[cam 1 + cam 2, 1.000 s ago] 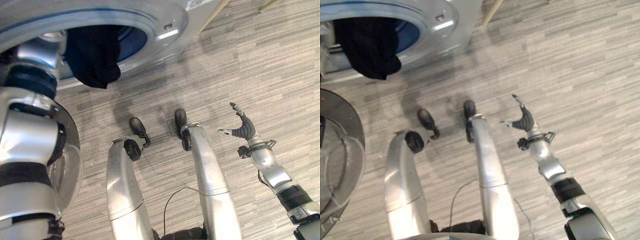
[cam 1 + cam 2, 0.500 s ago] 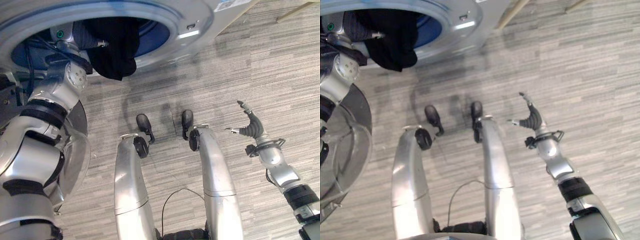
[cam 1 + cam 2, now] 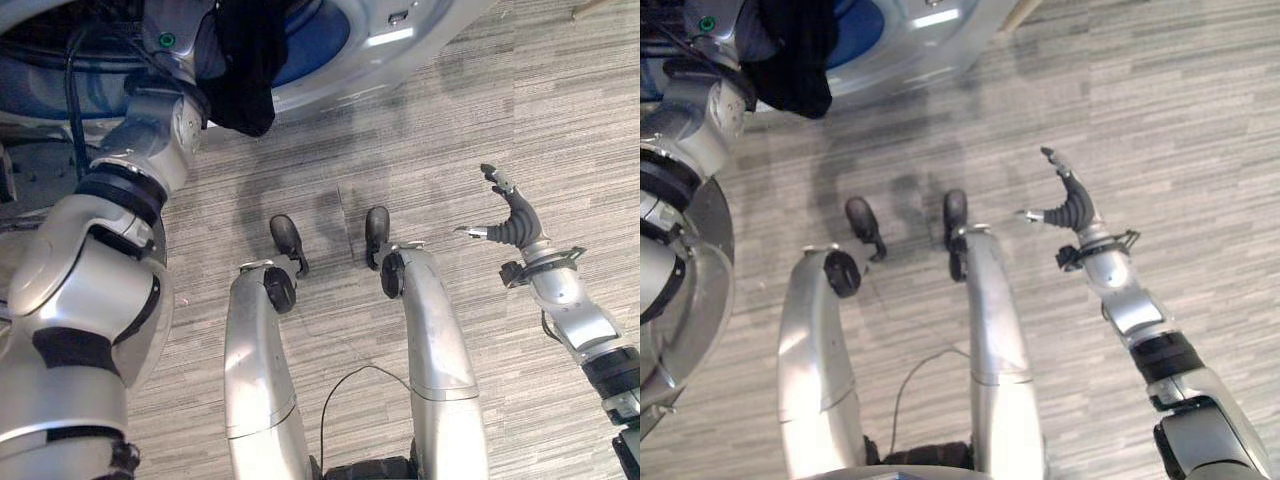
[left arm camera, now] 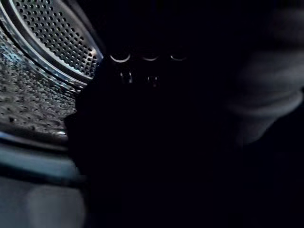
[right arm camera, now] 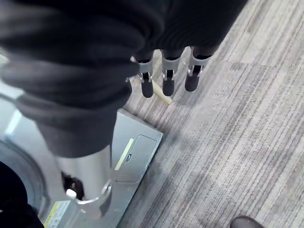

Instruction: Grab the laundry basket,head to the washer,open it,put in the laundry and shut it.

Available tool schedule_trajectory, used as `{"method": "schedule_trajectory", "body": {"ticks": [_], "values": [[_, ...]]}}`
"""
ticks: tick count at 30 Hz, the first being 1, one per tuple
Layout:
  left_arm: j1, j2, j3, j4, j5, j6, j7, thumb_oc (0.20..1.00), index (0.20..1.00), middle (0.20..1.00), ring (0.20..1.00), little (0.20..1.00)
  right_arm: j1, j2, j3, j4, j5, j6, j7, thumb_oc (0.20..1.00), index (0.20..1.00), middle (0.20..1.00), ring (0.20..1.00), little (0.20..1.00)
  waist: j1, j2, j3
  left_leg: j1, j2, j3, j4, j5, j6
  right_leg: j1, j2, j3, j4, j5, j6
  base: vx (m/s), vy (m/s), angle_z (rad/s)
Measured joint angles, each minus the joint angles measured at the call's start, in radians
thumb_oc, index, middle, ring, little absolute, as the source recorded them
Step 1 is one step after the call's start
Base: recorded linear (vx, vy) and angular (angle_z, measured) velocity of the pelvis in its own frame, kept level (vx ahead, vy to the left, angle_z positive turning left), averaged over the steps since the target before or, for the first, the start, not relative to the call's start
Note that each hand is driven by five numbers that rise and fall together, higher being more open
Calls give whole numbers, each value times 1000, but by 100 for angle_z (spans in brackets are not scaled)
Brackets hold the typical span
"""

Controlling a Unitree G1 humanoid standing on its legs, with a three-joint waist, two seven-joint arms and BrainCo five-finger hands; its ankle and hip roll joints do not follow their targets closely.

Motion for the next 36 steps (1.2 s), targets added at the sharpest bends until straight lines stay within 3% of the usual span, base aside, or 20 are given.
{"method": "schedule_trajectory", "body": {"ticks": [4,7,10,17,18,21,27,30,32,33,35,36], "values": [[1,-15,20,-3,-142,-23,35,200,200,200,200,200,-18,15,-4,24,1,1,-15,1000,1000,1000,1000,1000,0,-2,1,26,-10,9,-41,23,-8,24,-3,8,-37,17,10,-17,4,4],[1,-17,76,-21,-253,-44,68,200,200,200,200,200,0,25,-11,15,0,-1,-33,1000,1000,1000,1000,1000,-23,-2,1,54,-12,16,-62,23,-8,54,-4,12,-66,22,19,-12,-8,-6],[20,-16,199,-63,-364,-64,114,200,200,200,200,200,32,100,-30,20,-2,-1,-43,1000,1000,1000,1000,1000,-45,-2,1,82,-12,19,-82,23,-8,80,1,16,-88,25,23,9,-15,-5],[-6,-7,352,-80,-574,-89,262,200,200,200,200,200,47,119,-12,22,-32,1,-56,1000,1000,1000,1000,1000,-61,-2,1,96,-4,23,-92,24,-8,88,10,20,-102,34,20,28,15,-4],[-29,-3,360,-78,-583,-89,296,1000,1000,1000,1000,1000,45,121,-11,19,-32,0,-58,1000,1000,1000,1000,1000,-60,-2,1,98,-3,23,-94,25,-9,92,13,20,-109,36,21,17,21,-5],[-88,13,375,-77,-609,-95,362,1000,1000,1000,1000,1000,33,121,-4,17,-28,-1,-58,1000,1000,1000,1000,1000,-59,-2,0,113,0,23,-103,26,-9,110,16,20,-124,44,22,10,31,-6],[-88,32,326,-72,-658,-118,320,1000,1000,1000,1000,1000,11,114,1,13,-21,2,-52,1000,1000,1000,1000,1000,-56,0,-3,163,-8,29,-140,35,-8,159,10,19,-158,54,26,-2,14,2],[95,-2,335,-139,-648,-119,249,1000,1000,1000,1000,1000,5,118,-5,18,-20,3,-45,1000,1000,1000,1000,1000,-50,1,-4,242,-12,33,-184,38,-9,236,6,18,-195,53,26,-8,6,2],[252,-45,394,-243,-639,-119,218,1000,1000,1000,1000,1000,13,132,-7,30,-20,14,-42,1000,1000,1000,1000,1000,-45,1,-4,303,-22,36,-232,49,-14,293,-1,17,-228,54,27,-16,4,12],[388,-98,404,-296,-603,-119,190,1000,1000,1000,1000,1000,43,135,0,30,-21,20,-40,1000,1000,1000,1000,1000,-35,2,-21,357,-31,35,-278,60,-18,342,-5,14,-262,54,28,-27,1,17],[497,-133,409,-332,-596,-119,173,1000,1000,1000,1000,1000,79,137,-1,28,-23,22,-39,1000,1000,1000,1000,1000,-21,2,-78,359,-38,33,-308,70,-24,341,-8,9,-279,54,28,-34,2,18],[634,-237,555,-419,-599,-132,133,1000,1000,1000,1000,1000,85,171,-23,74,-29,34,-45,1000,1000,1000,1000,1000,-8,6,-80,414,-51,29,-349,84,-28,393,-18,-1,-307,55,26,-21,-2,25]]}}
